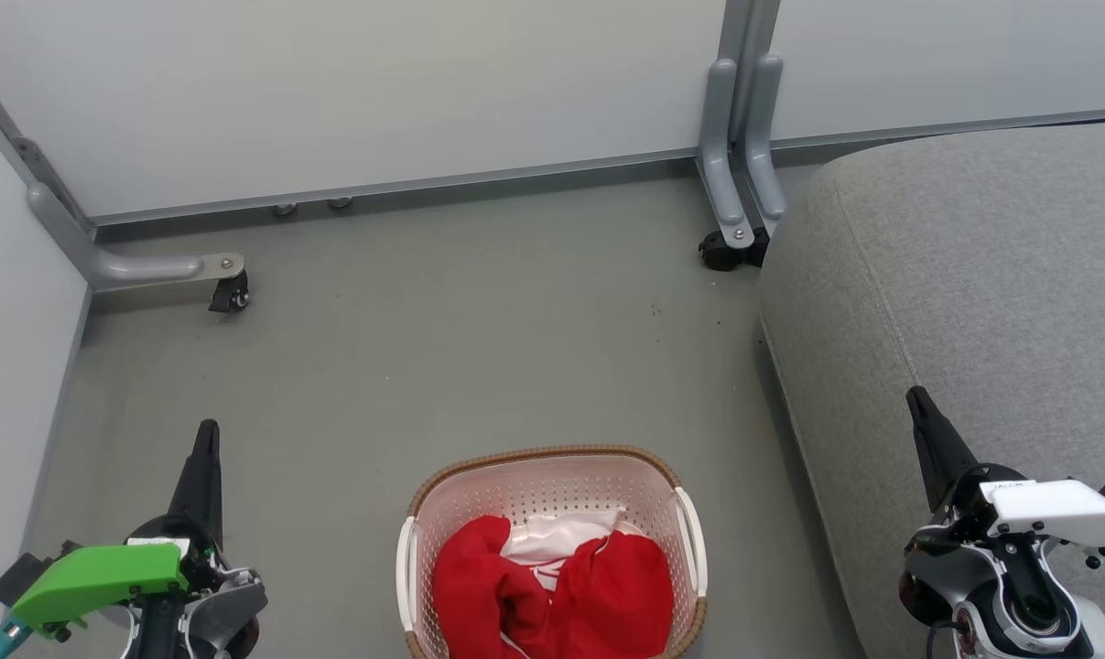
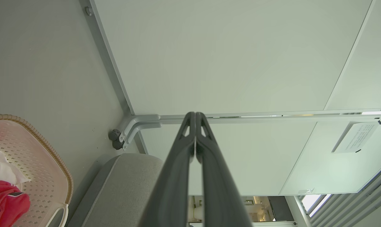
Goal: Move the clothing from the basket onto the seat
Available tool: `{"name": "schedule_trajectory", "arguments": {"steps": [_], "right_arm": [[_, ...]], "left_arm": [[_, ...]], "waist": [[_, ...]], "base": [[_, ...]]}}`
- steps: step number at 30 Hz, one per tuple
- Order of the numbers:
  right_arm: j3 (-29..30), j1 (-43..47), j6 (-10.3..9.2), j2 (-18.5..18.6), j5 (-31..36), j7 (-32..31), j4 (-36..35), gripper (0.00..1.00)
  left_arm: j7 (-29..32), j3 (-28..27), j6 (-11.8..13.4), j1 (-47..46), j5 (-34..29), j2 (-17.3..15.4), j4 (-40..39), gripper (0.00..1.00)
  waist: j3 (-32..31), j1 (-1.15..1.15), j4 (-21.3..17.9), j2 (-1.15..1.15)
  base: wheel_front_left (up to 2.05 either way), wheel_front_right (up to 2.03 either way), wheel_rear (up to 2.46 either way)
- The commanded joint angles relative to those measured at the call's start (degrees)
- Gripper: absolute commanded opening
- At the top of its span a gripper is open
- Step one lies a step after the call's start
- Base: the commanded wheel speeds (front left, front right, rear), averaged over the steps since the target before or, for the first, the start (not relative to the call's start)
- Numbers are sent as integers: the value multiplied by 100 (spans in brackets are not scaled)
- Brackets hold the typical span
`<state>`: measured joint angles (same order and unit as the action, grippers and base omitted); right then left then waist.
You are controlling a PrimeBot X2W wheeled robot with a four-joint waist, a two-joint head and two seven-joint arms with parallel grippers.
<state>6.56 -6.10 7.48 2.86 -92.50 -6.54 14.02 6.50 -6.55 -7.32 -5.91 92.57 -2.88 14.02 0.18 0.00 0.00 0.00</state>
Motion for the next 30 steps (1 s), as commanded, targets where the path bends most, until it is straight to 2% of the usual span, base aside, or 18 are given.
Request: {"name": "schedule_trajectory", "arguments": {"steps": [1, 15, 16, 20, 30], "right_arm": [[-2, -32, 2, 4, 18, -13, 9, 0], [-2, -32, 2, 4, 18, -13, 9, 0], [0, 0, 0, 0, 0, 0, 1, 100], [-9, 142, -1, -47, 5, 13, 164, 100], [-2, 177, -1, -39, 320, 302, 140, 100]], "left_arm": [[21, -3, -33, -71, -30, -3, -4, 0], [21, -2, -33, -71, -30, -3, -4, 0], [-1, 0, 0, 0, 0, 1, 2, 100], [-15, 14, 9, 131, -2, 39, 173, 100], [-302, 18, 5, 242, -220, 33, 28, 100]], "waist": [[0, 0, 0, 0], [0, 0, 0, 0], [0, 0, 0, 0], [3, 0, -1, 0], [-31, 0, -22, 0]], "base": [[0, 0, 0], [0, 0, 0], [0, 0, 0], [0, 0, 0], [0, 0, 0]]}}
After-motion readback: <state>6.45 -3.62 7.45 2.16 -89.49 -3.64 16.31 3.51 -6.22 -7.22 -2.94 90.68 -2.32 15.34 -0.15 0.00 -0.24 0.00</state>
